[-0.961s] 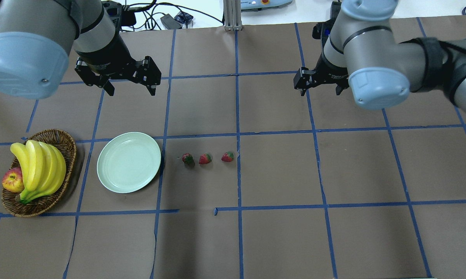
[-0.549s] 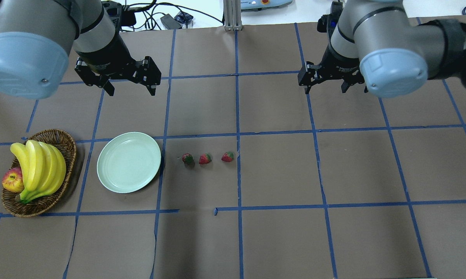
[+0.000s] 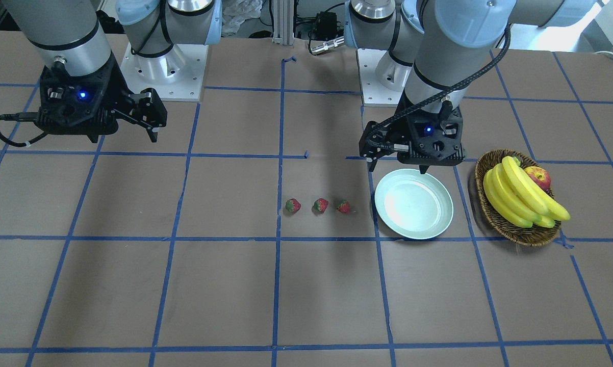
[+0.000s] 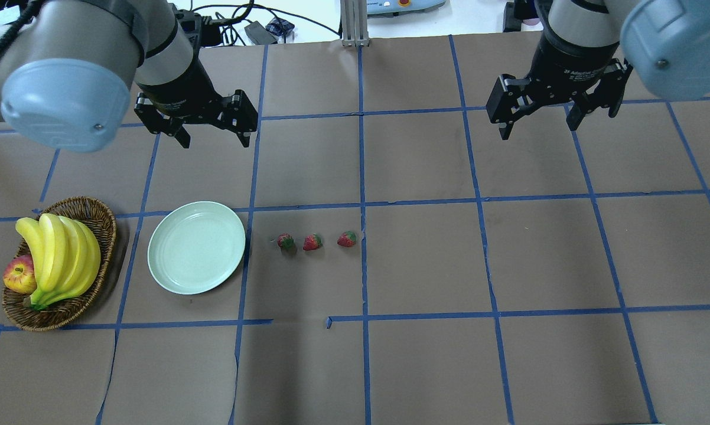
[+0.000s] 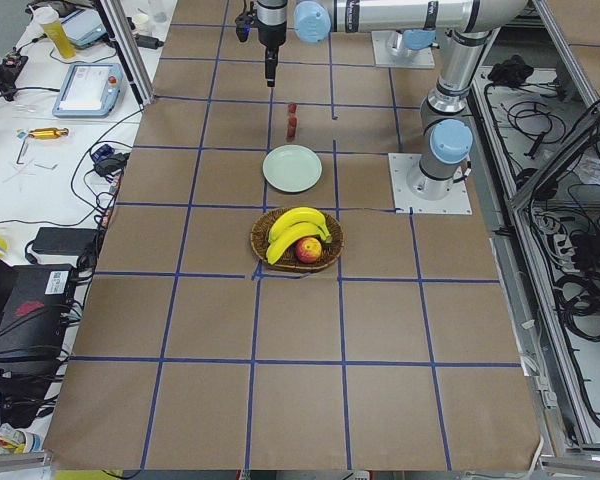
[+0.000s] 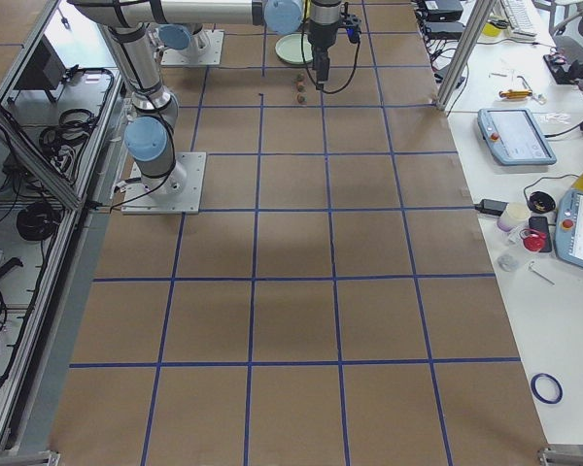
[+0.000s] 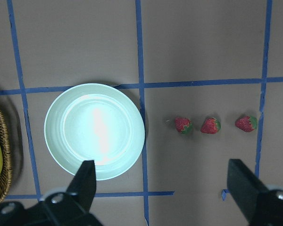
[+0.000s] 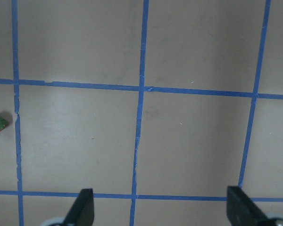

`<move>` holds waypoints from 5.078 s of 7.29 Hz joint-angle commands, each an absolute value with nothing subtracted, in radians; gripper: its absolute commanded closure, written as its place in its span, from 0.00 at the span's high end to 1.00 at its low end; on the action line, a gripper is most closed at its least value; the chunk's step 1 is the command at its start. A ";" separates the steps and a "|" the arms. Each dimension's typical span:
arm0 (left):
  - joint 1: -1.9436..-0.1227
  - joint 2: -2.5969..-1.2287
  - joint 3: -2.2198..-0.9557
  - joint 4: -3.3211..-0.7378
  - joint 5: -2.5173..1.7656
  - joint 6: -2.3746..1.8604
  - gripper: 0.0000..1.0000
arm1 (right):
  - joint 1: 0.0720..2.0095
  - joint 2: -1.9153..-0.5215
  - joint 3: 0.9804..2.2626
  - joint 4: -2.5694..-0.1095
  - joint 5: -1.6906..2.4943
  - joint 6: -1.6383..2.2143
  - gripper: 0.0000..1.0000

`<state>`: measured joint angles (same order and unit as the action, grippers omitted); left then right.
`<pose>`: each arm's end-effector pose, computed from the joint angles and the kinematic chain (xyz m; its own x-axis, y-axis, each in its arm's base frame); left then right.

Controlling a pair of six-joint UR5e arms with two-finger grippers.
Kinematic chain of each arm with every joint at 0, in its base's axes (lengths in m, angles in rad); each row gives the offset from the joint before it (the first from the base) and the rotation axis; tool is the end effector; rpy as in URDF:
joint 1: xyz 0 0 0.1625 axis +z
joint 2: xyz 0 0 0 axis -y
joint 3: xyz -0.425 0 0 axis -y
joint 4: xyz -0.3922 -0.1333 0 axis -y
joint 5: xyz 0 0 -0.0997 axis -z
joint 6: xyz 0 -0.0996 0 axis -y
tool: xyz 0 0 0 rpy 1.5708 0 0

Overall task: Collect all strawberries into plate
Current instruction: 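Reach the left gripper to the strawberry nearest the plate and grasp it, then lower the strawberry onto the green plate and open the left gripper, then grasp the next strawberry with the left gripper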

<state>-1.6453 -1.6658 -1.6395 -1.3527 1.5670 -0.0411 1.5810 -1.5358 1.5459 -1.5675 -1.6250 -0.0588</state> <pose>-0.1729 -0.5208 0.4276 -0.9994 0.0337 0.0060 0.0333 0.9980 -0.0542 0.1331 -0.5041 0.4825 -0.9961 -0.0697 0.0533 -0.0689 0.9975 0.0166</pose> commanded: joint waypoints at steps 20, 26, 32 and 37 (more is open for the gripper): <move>-1.628 -1.756 -1.984 -1.134 1.745 0.039 0.05 | 1.575 -1.594 1.605 -1.597 -1.608 -0.052 1.00; -1.743 -1.793 -1.965 -0.956 1.687 -0.125 1.00 | 1.577 -1.594 1.606 -1.595 -1.606 -0.051 1.00; -1.845 -1.962 -1.970 -0.807 1.583 -0.304 0.56 | 1.577 -1.594 1.606 -1.595 -1.606 -0.049 1.00; -1.766 -1.892 -1.935 -0.912 1.678 -0.192 0.08 | 1.577 -1.594 1.606 -1.595 -1.606 -0.049 1.00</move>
<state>-1.8213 -1.9245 -1.9524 -0.8497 1.6544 -0.2523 1.5769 -1.5938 1.6061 -1.5953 -1.6061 -0.0491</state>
